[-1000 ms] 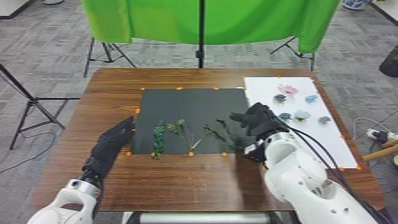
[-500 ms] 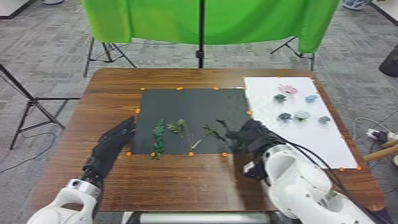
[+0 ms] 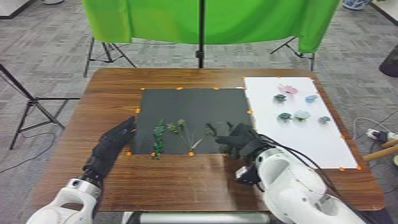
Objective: Arrange flowers
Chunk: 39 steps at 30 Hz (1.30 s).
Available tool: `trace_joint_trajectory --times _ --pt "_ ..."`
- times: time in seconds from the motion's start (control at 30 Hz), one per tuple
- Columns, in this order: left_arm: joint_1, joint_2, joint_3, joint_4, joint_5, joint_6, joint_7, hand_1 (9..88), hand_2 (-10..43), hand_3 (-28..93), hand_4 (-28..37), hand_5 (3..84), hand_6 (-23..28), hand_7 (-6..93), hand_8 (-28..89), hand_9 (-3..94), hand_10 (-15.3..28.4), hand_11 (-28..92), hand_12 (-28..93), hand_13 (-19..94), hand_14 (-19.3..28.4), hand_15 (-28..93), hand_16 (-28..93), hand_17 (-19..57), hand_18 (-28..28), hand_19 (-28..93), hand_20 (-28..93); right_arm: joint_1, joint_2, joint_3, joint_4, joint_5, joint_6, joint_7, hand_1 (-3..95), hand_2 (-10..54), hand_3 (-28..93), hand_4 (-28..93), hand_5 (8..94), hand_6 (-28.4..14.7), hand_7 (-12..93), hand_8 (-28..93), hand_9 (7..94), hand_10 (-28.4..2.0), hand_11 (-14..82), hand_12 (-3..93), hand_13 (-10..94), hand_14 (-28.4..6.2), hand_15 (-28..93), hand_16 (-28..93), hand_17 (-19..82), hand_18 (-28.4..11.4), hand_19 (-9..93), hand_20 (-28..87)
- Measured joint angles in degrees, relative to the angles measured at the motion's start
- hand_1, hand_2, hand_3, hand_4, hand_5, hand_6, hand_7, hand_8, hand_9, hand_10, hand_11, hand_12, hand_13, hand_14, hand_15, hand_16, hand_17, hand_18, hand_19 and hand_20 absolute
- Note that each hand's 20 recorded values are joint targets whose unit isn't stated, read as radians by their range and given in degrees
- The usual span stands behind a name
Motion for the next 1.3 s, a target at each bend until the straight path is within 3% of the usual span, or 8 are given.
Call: trace_joint_trajectory --times 0.13,0.37,0.63,0.87,1.0,1.17,1.23,1.3 --pt "0.0 -0.03 -0.03 -0.07 0.0 -0.01 -0.13 25.2 -1.8 61 -20.0 31.4 5.4 -1.0 -3 27.8 10.3 2 16 21 14.0 3 4 -0.9 10.7 0 15 -1.8 -0.2 4.8 -1.5 -2.5 0.9 0.0 28.1 1.9 57 -11 78.0 -4.9 26 -4 87.3 -15.0 36.9 28.0 93 -5.0 57 31 68 -11.0 93 54" --pt "0.0 -0.03 -0.04 -0.11 0.0 -0.1 -0.29 25.3 -1.7 61 -20.0 31.4 5.4 -1.0 -3 27.8 10.4 2 16 21 14.0 3 4 -0.9 10.6 0 15 0.9 5.4 6.1 0.5 -15.7 12.0 0.6 35.7 -8.2 62 -11 58.5 -2.5 10 -5 72.8 -18.3 18.8 25.6 84 -7.1 58 33 60 -12.7 93 54" --pt "0.1 -0.07 -0.08 -0.12 0.1 -0.45 -0.24 25.4 -1.6 61 -20.0 31.5 5.5 -1.0 -3 27.9 10.3 2 16 21 14.0 3 4 -1.0 10.7 0 15 11.3 10.1 4.4 8.3 -12.7 -9.1 4.1 38.5 -9.5 61 -10 54.9 -1.5 8 -5 71.4 -18.7 17.4 24.7 85 -6.4 57 32 61 -11.6 93 50" --pt "0.4 -0.21 0.03 -0.15 0.1 -0.15 0.61 25.4 -1.8 62 -20.0 32.2 5.7 -0.2 -3 29.4 10.7 3 16 22 14.2 4 4 -0.7 10.8 0 15 12.0 10.4 1.5 13.3 -13.7 -5.0 4.3 41.3 -9.5 61 -11 55.4 -0.9 9 -6 73.3 -17.4 19.7 24.7 88 -4.7 55 32 63 -9.5 93 47" --pt "0.8 -0.19 0.94 0.0 -0.08 2.0 2.19 25.6 -1.8 62 -20.2 32.4 5.5 0.2 -3 29.8 10.6 3 16 23 14.1 4 4 -0.5 10.8 0 15 11.2 10.2 0.9 15.2 -15.0 -4.2 4.4 48.9 -9.5 60 -13 61.1 -0.5 12 -7 77.7 -15.0 20.8 27.3 90 -3.5 53 33 66 -8.0 93 46" --pt "1.0 -0.15 1.8 0.1 -0.37 4.58 3.63 26.1 -2.0 63 -20.6 34.1 5.6 1.7 -3 32.0 11.1 6 16 24 13.9 5 4 0.8 11.0 1 16 10.0 10.0 -0.3 17.4 -18.2 4.2 3.6 64.8 -9.5 47 -10 78.8 -3.1 15 15 89.6 -11.5 12.2 38.8 94 -1.9 53 33 70 -6.6 93 45" --pt "1.1 -0.1 2.44 0.12 -0.68 7.03 5.53 25.9 -2.1 64 -20.8 34.7 5.7 2.4 -3 32.4 10.9 7 16 24 13.6 5 4 1.3 10.8 1 16 9.4 10.0 -0.8 18.7 -19.0 9.4 2.7 66.2 -9.5 47 -10 80.9 -3.0 16 16 91.3 -11.0 12.6 39.1 94 -1.7 55 33 71 -6.5 93 45" --pt "1.3 -0.04 3.3 0.15 -1.56 11.58 8.79 25.5 -2.4 65 -21.3 35.0 5.7 2.7 -4 32.6 10.9 7 15 24 13.1 5 4 1.5 10.6 1 16 8.8 10.0 -1.0 19.4 -19.1 13.5 1.6 66.4 -9.5 48 -10 81.2 -3.0 16 16 91.7 -10.9 12.8 39.1 94 -1.6 55 32 71 -6.3 93 44"
